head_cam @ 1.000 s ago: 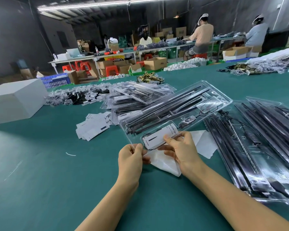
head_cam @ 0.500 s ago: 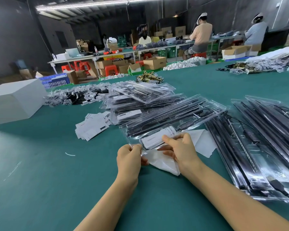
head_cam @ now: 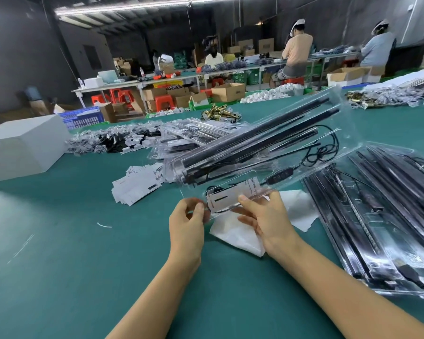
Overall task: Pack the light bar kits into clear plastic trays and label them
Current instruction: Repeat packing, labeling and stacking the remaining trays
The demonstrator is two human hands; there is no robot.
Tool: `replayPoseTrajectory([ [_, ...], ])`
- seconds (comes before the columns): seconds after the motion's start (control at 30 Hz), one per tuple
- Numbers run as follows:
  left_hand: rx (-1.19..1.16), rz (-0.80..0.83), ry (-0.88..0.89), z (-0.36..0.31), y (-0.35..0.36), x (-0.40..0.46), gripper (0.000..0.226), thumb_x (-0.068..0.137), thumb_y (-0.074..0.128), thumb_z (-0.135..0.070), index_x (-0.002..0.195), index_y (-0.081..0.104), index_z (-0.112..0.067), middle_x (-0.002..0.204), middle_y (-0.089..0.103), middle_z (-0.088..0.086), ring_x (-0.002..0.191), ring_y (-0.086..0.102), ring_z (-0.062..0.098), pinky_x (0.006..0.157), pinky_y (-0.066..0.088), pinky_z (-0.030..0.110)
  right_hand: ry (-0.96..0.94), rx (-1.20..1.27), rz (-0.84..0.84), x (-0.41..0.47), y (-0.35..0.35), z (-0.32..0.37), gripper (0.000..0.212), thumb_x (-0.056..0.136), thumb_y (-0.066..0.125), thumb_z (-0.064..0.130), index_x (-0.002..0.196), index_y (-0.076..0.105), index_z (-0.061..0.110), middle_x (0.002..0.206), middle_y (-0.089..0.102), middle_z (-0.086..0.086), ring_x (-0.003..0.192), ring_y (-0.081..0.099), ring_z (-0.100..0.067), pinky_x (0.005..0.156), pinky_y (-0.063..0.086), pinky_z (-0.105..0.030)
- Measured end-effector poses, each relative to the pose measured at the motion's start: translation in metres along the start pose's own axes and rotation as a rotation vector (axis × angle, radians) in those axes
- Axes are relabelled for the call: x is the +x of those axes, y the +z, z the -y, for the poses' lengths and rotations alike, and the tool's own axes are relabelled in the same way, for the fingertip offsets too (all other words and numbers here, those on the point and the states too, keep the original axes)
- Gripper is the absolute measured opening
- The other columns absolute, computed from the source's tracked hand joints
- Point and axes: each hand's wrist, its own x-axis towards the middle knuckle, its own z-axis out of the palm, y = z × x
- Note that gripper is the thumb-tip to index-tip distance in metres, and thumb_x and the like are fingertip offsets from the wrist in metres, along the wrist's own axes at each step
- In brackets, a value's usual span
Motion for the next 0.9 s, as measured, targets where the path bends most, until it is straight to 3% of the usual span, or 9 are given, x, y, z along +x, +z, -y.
replayPoseTrajectory([
  [0.13,-0.001,-0.027,-0.024,0.001,0.003,0.001,0.020,0.095,0.052,-0.004,0.082,0.062,-0.015,0.070,0.062,-0.004,0.061,0.059,0.006,0.067,0.050,0.023,-0.026,0.014,-0.028,0.003,-0.001,-0.006,0.029,0.082,0.067,-0.006,0.092,0.045,0.010,0.081,0.062,-0.008,0.074,0.066,-0.020,0.071,0.055,-0.031],
  [0.2,0.005,-0.042,-0.044,0.001,0.004,0.000,0.019,0.095,0.051,-0.004,0.082,0.061,-0.014,0.070,0.060,-0.001,0.060,0.057,0.007,0.062,0.048,0.019,-0.033,0.041,-0.031,0.004,0.000,-0.008,0.030,0.081,0.067,-0.008,0.091,0.046,0.010,0.078,0.062,-0.007,0.073,0.066,-0.018,0.075,0.054,-0.033],
  [0.53,-0.019,-0.060,-0.136,-0.002,0.004,0.001,0.018,0.094,0.048,0.000,0.081,0.058,-0.008,0.064,0.056,0.003,0.060,0.050,0.017,0.063,0.046,0.027,-0.056,0.001,-0.039,0.002,-0.001,-0.015,0.031,0.078,0.073,-0.002,0.095,0.051,0.011,0.083,0.067,-0.007,0.076,0.069,-0.016,0.066,0.054,-0.022],
  [0.8,-0.054,0.003,-0.103,-0.008,0.000,0.005,0.019,0.095,0.050,0.000,0.087,0.064,-0.010,0.074,0.062,0.001,0.060,0.056,0.010,0.060,0.054,0.019,-0.018,0.124,-0.029,-0.002,0.000,-0.006,0.032,0.078,0.070,-0.008,0.097,0.051,0.009,0.082,0.065,-0.009,0.074,0.068,-0.017,0.066,0.057,-0.026],
  [0.9,-0.052,0.010,-0.115,-0.010,0.000,0.007,0.020,0.095,0.048,0.001,0.089,0.063,-0.011,0.077,0.061,0.004,0.062,0.055,0.014,0.066,0.057,0.025,-0.021,0.131,-0.007,-0.003,0.000,-0.004,0.033,0.078,0.070,-0.008,0.098,0.050,0.009,0.083,0.064,-0.009,0.074,0.068,-0.017,0.067,0.057,-0.026],
])
